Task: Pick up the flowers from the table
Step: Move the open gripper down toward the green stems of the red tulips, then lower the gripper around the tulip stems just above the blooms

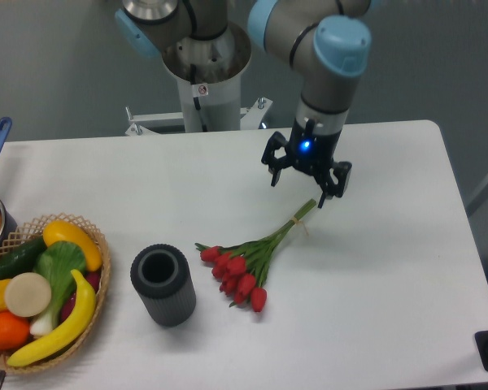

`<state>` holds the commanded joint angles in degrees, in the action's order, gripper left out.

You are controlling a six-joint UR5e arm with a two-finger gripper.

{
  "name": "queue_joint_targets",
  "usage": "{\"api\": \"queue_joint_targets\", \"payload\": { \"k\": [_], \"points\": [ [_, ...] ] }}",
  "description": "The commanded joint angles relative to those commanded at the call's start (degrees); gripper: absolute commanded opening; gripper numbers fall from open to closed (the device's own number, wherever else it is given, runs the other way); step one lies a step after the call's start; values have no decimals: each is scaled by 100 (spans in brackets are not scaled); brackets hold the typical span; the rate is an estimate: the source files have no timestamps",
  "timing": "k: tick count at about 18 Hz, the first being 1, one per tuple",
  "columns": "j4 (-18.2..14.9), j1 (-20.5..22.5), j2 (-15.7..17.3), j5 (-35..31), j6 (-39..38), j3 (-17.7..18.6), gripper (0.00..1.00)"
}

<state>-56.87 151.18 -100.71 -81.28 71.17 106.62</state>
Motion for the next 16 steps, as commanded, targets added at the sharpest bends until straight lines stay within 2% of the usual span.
{"api": "queue_joint_targets", "payload": {
  "k": [3, 6, 13, 16],
  "points": [
    [0, -36, -246, -107, 414, 17, 100],
    [44, -10, -519, -98, 933, -140, 100],
    [79, -1, -959, -81, 960, -229, 100],
    [79, -18, -1029, -80, 934, -159, 100]
  ]
}}
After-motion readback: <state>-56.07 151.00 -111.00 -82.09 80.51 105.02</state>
